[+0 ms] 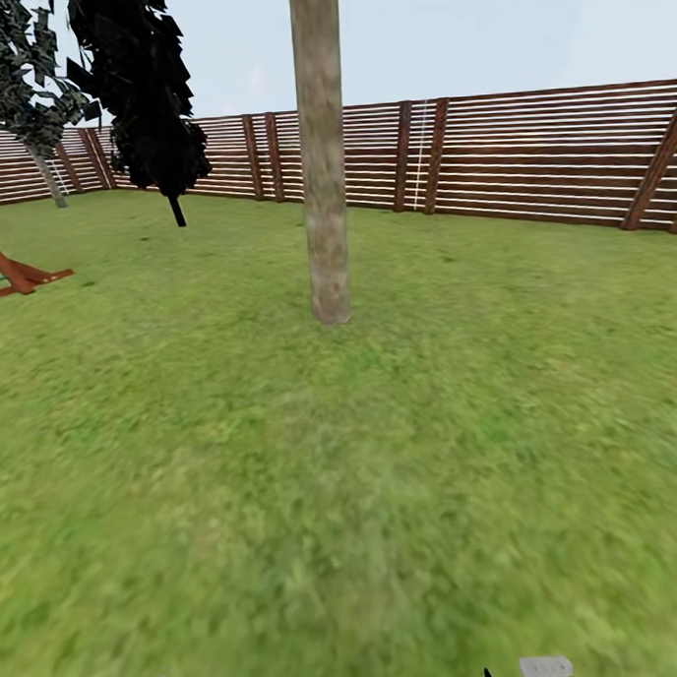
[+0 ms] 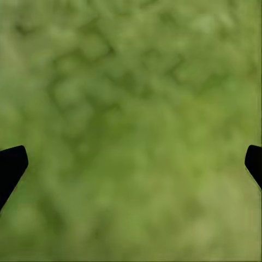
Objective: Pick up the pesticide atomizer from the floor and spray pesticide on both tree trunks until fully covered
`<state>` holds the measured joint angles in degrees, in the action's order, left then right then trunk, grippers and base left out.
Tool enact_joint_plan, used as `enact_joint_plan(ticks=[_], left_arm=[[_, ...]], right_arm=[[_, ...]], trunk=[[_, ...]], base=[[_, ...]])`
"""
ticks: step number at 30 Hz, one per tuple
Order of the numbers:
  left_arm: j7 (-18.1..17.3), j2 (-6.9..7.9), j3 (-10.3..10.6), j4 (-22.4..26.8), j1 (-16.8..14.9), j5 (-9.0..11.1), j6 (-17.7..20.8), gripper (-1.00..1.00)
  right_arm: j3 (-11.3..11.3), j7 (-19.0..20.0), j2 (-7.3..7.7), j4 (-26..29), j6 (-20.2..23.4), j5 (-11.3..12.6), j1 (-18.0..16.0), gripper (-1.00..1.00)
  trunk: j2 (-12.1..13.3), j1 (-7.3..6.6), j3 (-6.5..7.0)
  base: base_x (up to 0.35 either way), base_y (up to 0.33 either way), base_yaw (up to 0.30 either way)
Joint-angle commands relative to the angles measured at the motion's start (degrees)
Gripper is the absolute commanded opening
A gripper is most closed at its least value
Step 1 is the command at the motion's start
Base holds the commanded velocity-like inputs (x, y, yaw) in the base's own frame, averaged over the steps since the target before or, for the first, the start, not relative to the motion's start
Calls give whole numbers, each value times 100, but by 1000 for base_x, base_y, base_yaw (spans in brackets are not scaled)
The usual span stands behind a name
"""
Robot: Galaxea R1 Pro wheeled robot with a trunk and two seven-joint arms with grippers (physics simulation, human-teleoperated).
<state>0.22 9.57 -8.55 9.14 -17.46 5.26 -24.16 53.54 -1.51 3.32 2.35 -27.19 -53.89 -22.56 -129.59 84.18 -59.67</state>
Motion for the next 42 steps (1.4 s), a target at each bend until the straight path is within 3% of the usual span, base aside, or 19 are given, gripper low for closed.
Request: enact_joint_plan(ticks=[1,42], left_arm=[[-4,1,23,-7,-3,54,-19,-100],[-4,1,23,-8,-3,54,-19,-100]], right_arm=[[47,-16,2,-7,-15,-60,-3,100],[43,-16,2,-7,-14,-60,-3,100]], trunk=[[-2,3,-5],[-2,3,-5]], base=[[341,0,0],[341,0,0]])
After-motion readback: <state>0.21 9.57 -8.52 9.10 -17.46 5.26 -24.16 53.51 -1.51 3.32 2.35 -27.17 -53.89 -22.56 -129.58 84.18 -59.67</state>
